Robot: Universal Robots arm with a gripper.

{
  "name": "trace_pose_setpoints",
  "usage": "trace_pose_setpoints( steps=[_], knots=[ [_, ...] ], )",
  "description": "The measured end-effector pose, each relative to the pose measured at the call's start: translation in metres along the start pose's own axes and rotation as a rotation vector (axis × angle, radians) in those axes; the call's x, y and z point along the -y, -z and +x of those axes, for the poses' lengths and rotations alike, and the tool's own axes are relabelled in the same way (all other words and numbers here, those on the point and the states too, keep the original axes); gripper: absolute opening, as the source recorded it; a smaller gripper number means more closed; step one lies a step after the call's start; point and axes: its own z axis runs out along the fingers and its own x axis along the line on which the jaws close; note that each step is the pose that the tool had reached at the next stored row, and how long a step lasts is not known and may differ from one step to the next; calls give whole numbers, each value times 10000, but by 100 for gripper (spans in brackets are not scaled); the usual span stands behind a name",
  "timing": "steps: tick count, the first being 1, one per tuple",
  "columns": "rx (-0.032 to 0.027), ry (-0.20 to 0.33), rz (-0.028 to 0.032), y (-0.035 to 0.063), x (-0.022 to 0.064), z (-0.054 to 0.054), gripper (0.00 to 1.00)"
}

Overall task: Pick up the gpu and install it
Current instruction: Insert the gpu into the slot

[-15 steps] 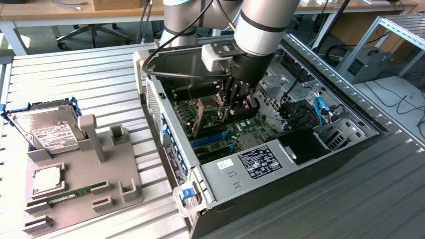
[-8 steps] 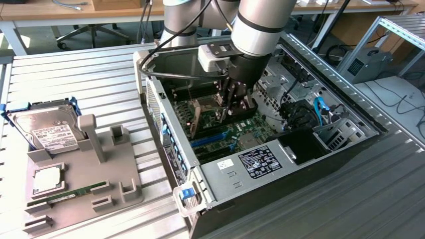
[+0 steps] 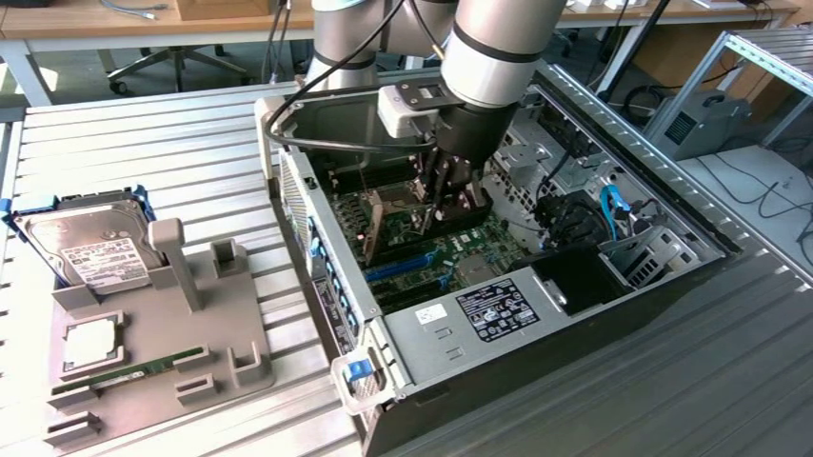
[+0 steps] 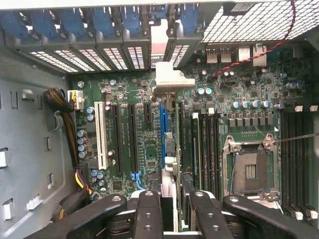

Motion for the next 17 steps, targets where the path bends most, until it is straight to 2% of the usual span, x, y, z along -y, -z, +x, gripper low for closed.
trace_pose_setpoints(
  steps=[17],
  knots=[
    [-4,92,-3,-17,-98,64,27]
  ],
)
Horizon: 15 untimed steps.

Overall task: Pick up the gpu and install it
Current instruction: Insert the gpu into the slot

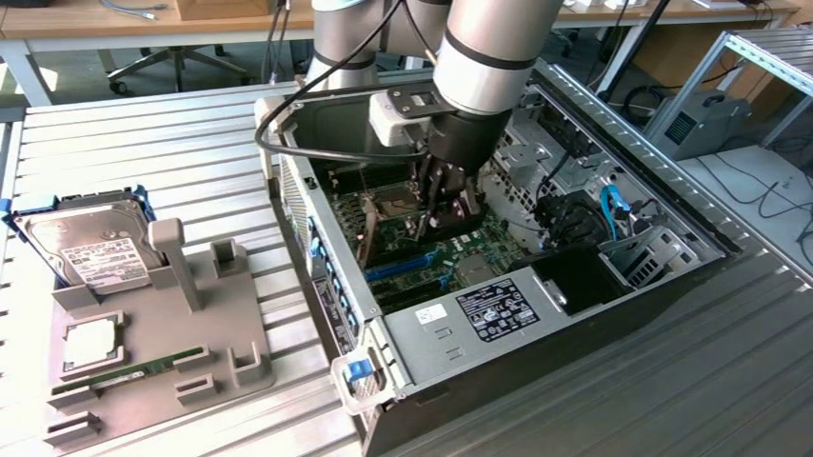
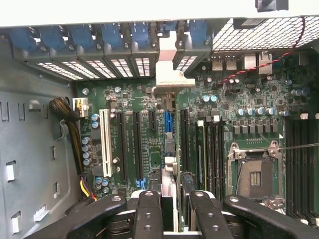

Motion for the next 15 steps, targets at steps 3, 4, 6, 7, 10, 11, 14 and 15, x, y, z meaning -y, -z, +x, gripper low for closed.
trace_pose_setpoints(
  steps=[3,4,6,7,10,11,14,15],
  knots=[
    [-5,152,-4,-5,-14,0,27],
    [-7,192,-4,-6,-17,1,27],
    [-6,221,-5,-13,-25,1,27],
    [-8,230,-5,-16,-36,2,27],
    [-7,238,-6,-35,-91,4,27],
    [-7,241,-5,-50,-97,5,27],
    [-7,248,-6,-95,-105,6,27],
    [-8,248,-5,-106,-114,7,27]
  ],
)
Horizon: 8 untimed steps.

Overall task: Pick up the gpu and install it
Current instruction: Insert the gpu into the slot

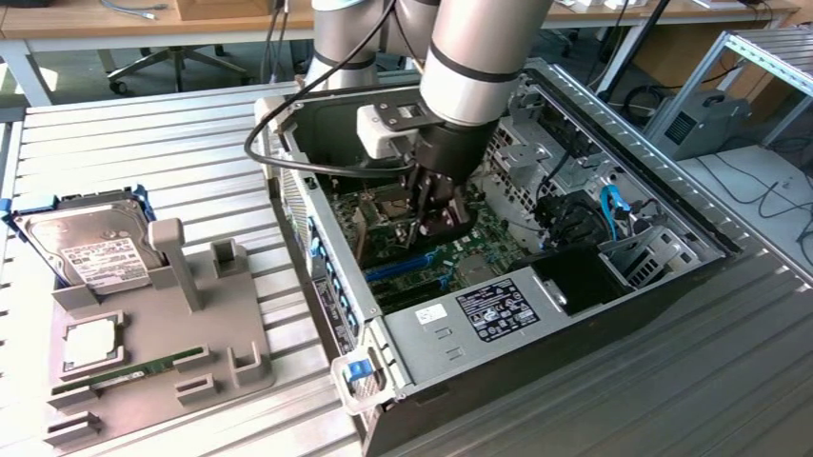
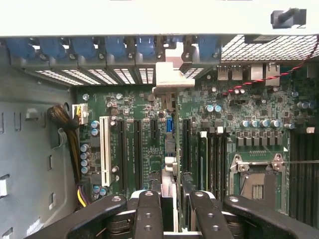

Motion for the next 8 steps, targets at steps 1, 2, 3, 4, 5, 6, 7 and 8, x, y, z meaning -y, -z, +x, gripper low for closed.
trace_pose_setpoints(
  steps=[1,2,3,4,5,6,7,8],
  knots=[
    [0,1,0,-9,-11,1,27],
    [0,1,0,-16,-20,1,27],
    [-1,2,-1,-22,-31,1,27],
    [-2,4,-1,-28,-40,2,27],
    [-2,4,-1,-32,-48,2,27],
    [-2,4,-1,-35,-61,3,27],
    [-1,4,-1,-39,-66,3,27],
    [0,6,-1,-46,-66,3,27]
  ],
)
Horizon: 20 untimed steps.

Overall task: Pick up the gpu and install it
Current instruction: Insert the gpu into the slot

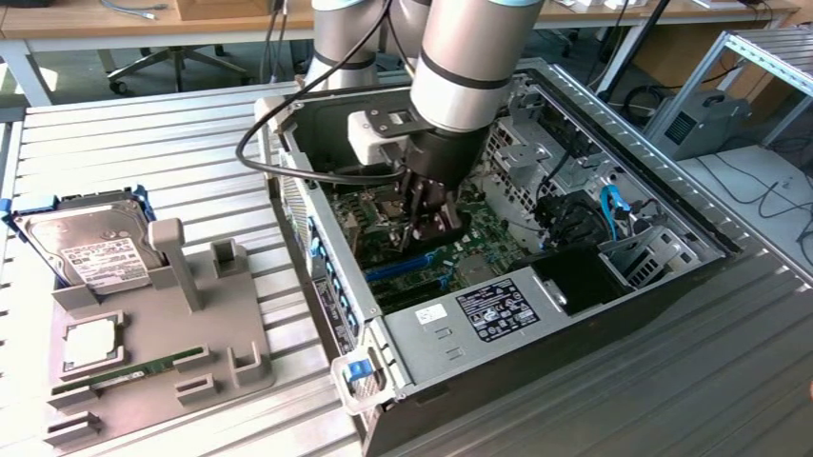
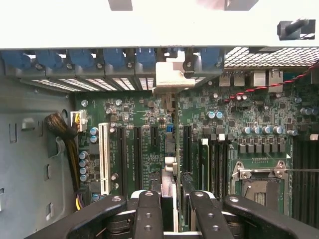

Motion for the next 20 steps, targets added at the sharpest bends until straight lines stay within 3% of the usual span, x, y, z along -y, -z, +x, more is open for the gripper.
trace_pose_setpoints(
  steps=[4,9,20],
  knots=[
    [-48,-19,1,-27,-2,-2,27],
    [-226,-60,6,-45,-3,-6,27],
    [-380,-191,23,-91,-52,-51,27]
  ],
)
